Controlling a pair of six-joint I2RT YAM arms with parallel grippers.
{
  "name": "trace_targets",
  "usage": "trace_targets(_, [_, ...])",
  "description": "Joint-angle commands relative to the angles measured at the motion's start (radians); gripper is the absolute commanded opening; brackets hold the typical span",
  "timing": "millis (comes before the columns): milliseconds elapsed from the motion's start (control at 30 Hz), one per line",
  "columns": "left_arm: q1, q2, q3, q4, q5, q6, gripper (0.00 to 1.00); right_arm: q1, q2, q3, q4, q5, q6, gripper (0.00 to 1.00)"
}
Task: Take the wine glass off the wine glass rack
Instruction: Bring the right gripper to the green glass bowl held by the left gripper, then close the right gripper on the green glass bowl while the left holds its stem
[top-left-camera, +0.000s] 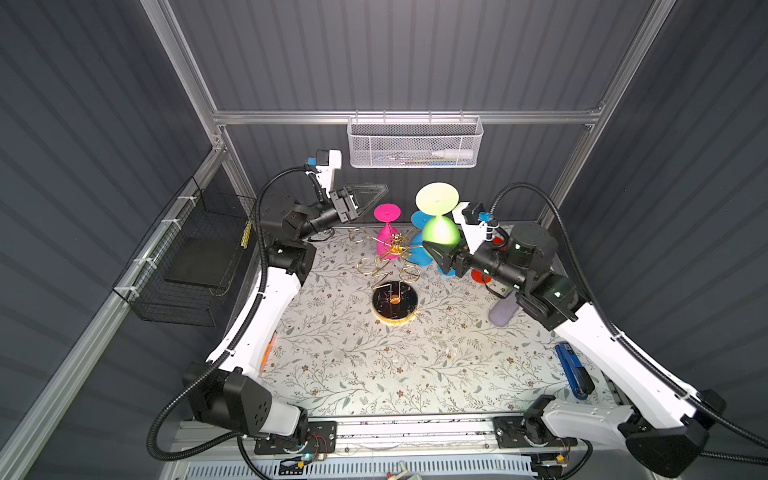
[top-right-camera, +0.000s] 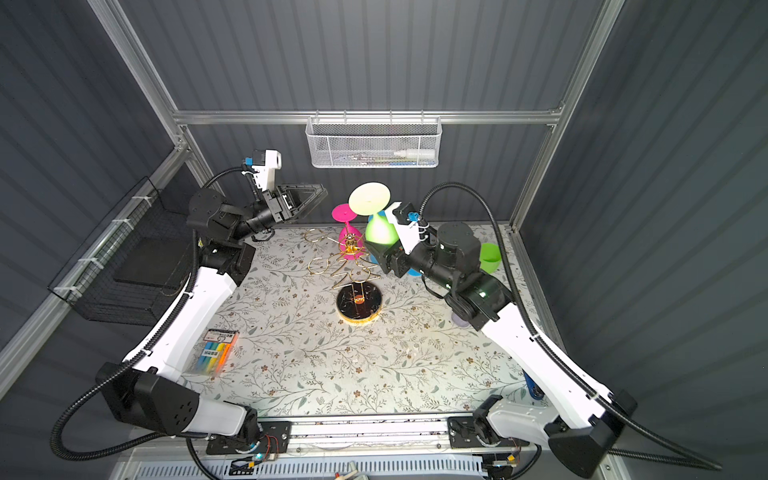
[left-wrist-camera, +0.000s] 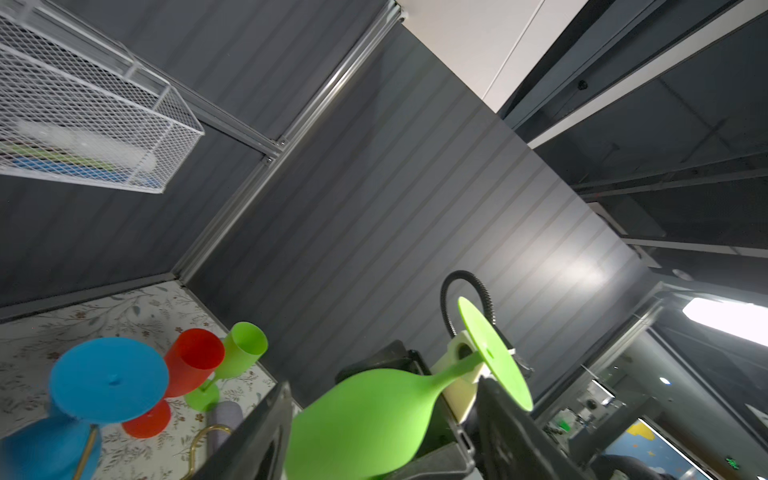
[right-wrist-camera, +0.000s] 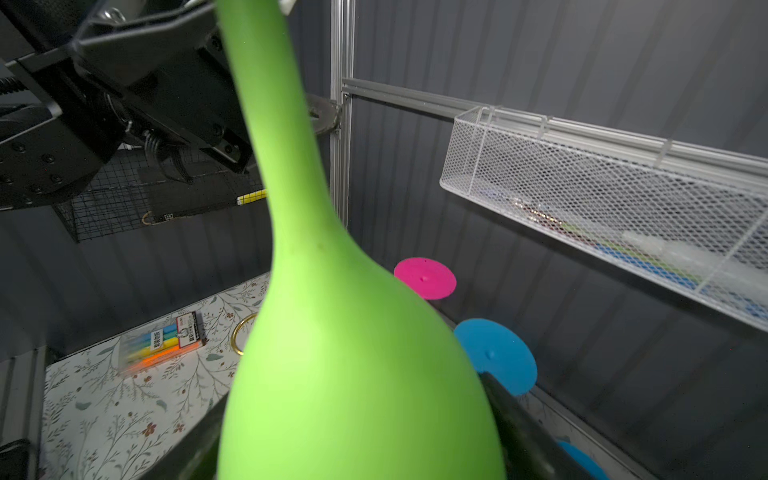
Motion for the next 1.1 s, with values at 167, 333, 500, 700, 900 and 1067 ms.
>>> trace_targets(167, [-0.012,-0.062,-0.065,-0.031,-0.161,0.523,0.72,-0.013,-0.150,-0.045,-0.383,0.040,0.227,0.64])
trace_targets(333, [-0.060,-0.073,-0.143,-0.004,-0.228,0.818,0.71,-0.029,-0.202,-0.082,-0.453,0.017,0.290,0.62])
trace_targets(500, [-0.154,-0.083,-0.196,-0.041,-0.263,1.227,0.70,-0.043,-0.206,-0.078,-0.488,-0.007,0.309,0.61])
trace_targets(700, [-0.214,-0.056,-0.200,-0.049,-0.235,1.457,0.68,-0.043,-0.166,-0.050,-0.509,-0.050,0.309,0.59])
trace_targets(900, [-0.259,-0.033,-0.173,-0.083,-0.215,1.579,0.65,-0.043,-0.137,-0.031,-0.504,-0.071,0.309,0.59])
trace_targets(1067, [-0.279,-0.027,-0.173,-0.110,-0.162,1.649,0.65,-0.043,-0.127,-0.019,-0.496,-0.080,0.306,0.58])
